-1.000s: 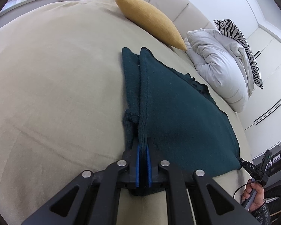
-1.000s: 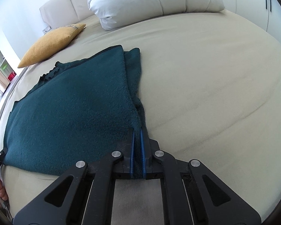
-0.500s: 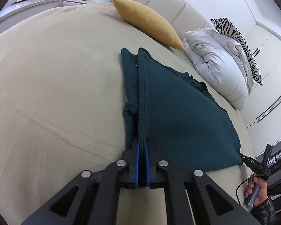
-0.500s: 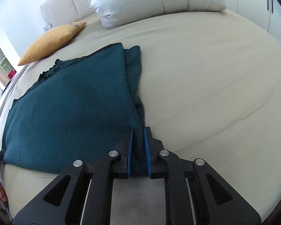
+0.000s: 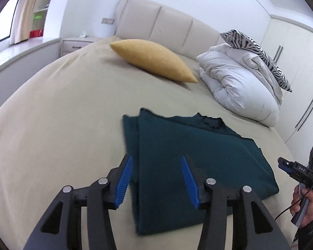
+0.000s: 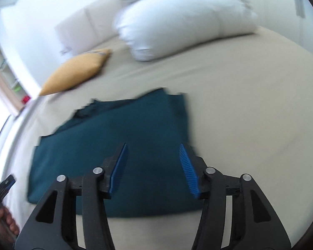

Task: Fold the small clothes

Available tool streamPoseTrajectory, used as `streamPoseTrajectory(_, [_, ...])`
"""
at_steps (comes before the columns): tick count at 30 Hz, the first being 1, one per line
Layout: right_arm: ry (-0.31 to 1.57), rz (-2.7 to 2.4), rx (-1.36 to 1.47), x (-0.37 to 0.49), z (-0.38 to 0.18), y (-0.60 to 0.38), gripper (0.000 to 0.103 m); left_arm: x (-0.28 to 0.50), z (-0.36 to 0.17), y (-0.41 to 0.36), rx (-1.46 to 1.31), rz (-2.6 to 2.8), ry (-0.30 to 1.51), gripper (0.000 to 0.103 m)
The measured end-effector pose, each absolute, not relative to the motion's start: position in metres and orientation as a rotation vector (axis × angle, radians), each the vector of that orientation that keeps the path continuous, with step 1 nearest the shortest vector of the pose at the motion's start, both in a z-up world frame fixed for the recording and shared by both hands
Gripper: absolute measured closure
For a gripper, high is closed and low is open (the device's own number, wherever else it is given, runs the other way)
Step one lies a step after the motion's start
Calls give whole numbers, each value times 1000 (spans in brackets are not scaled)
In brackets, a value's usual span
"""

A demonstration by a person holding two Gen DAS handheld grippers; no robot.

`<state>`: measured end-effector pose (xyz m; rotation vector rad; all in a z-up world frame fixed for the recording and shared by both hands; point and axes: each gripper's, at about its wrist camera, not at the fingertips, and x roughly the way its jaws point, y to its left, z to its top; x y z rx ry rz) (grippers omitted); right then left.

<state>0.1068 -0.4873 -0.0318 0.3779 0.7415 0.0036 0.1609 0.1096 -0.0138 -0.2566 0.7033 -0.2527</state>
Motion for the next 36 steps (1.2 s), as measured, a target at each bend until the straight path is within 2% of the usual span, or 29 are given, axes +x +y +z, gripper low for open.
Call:
streamPoseTrajectory(6, [805, 330, 425, 190, -38, -402, 52, 236, -19, 36, -80, -308, 674, 50])
streamPoseTrajectory(11, [919, 440, 557, 251, -70, -372, 52, 281, -75, 24, -98, -282, 826, 51])
streamPoseTrajectory(13, [952, 399, 634, 269, -97, -381, 60, 282, -91, 35, -161, -317, 821, 51])
streamPoseTrajectory(14, [933, 412, 697, 274, -107, -393, 71, 280, -89, 37, -176, -327, 810, 51])
streamPoseTrajectory(15, [901, 419, 781, 276, -115, -411, 75, 279, -89, 39, -181, -337, 806, 51])
streamPoseTrajectory(18, [792, 361, 958, 274, -130, -470, 75, 276, -91, 44, -203, -355, 793, 51])
streamPoseTrajectory(23, [654, 178, 1023, 253, -136, -551, 78, 275, -95, 48, -235, -380, 784, 51])
streamPoseTrajectory(29, [596, -53, 1029, 207, -119, -604, 71, 281, -98, 46, -229, -382, 787, 51])
streamPoseTrajectory(32, [562, 67, 1028, 174, -95, -575, 71, 281, -94, 45, -226, -373, 801, 51])
streamPoseTrajectory(36, [717, 329, 862, 161, -80, -477, 69, 249, -66, 38, -237, -326, 837, 50])
